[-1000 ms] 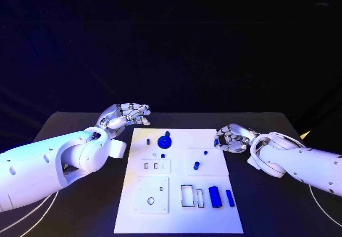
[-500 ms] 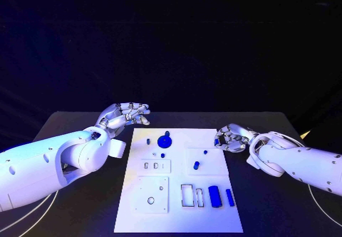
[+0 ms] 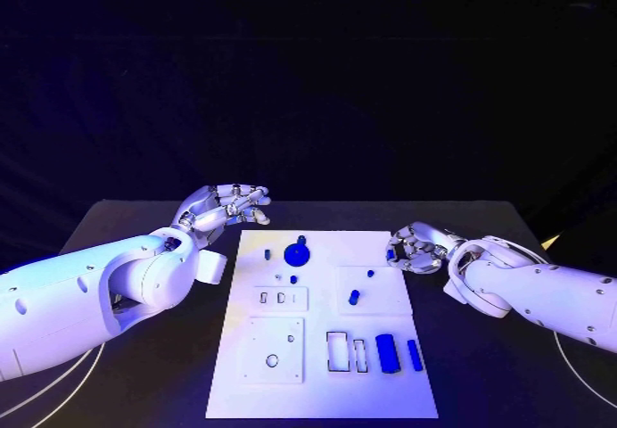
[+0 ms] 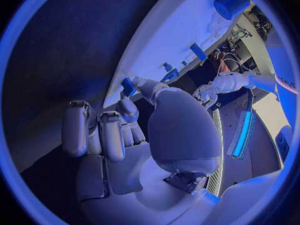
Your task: Assemble the parts on the task board
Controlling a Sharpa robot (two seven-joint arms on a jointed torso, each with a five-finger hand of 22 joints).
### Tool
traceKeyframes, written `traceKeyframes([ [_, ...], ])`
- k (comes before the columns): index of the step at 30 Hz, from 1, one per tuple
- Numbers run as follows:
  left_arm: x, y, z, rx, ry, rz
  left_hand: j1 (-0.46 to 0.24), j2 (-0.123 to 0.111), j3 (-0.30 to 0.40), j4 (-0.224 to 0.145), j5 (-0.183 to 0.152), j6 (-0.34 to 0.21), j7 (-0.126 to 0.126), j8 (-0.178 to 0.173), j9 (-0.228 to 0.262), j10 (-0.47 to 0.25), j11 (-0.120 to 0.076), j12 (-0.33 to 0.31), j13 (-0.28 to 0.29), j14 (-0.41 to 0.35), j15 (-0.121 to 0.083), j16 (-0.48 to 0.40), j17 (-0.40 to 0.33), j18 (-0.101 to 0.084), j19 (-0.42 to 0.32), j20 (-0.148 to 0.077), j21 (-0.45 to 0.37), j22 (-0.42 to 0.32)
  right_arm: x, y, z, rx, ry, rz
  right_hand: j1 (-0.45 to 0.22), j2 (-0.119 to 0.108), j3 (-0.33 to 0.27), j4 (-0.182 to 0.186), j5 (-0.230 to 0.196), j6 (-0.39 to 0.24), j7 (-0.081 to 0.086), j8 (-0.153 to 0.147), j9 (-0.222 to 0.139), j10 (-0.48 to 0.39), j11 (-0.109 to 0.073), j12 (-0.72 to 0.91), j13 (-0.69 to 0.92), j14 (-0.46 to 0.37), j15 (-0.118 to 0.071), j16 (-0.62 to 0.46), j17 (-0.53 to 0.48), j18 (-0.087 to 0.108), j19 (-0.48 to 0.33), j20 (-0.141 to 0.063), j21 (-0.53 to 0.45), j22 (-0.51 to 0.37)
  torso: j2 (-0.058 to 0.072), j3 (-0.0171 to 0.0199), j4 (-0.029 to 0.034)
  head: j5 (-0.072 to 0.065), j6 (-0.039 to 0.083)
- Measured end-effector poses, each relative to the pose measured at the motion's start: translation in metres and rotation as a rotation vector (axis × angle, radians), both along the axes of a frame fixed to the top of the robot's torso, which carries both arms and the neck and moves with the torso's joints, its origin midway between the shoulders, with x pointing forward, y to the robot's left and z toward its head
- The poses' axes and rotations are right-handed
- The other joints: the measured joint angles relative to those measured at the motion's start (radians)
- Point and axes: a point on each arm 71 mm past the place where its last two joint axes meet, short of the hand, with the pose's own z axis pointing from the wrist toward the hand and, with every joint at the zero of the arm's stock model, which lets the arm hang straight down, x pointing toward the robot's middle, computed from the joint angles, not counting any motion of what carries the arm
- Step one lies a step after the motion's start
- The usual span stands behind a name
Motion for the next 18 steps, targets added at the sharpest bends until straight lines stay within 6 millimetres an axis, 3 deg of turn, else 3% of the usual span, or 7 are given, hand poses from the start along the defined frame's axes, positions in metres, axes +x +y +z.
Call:
traceKeyframes([
  [11, 0.0001, 0.0011, -0.0001, 0.0, 0.001, 0.002, 0.0, 0.0, 0.0, 0.0, 0.0, 0.0, 0.0, 0.0, 0.0, 0.0, 0.0, 0.0, 0.0, 0.0, 0.0, 0.0, 0.0, 0.0, 0.0, 0.0, 0.0, 0.0, 0.0007, 0.0008, 0.0005, -0.011, -0.011, -0.01, 0.0, 0.024, 0.002, -0.002, -0.002, 0.044, -0.031, 0.097, 0.039, 0.031, -0.03, 0.007, 0.022, -0.002, -0.026, 0.004, 0.0, 0.0, 0.008, -0.023, 0.003, 0.0, 0.0, 0.0001, 0.0001, 0.0, -0.001],
  [18, 0.0001, 0.0016, -0.0001, 0.0, 0.001, 0.003, 0.0, 0.0, 0.0, 0.0, 0.0, 0.0, 0.0, 0.0, 0.0, 0.0, 0.0, 0.0, 0.0, 0.0, 0.0, 0.0, 0.0, 0.0, 0.0, 0.0, 0.0, 0.0, 0.0009, 0.0005, 0.001, -0.018, -0.026, -0.024, 0.004, 0.033, 0.004, -0.004, -0.006, 0.045, -0.032, 0.111, 0.039, 0.034, -0.034, 0.007, 0.023, 0.001, -0.03, 0.004, 0.0, 0.0, 0.008, -0.023, 0.003, 0.0, 0.0, 0.0005, -0.0005, 0.001, -0.001],
])
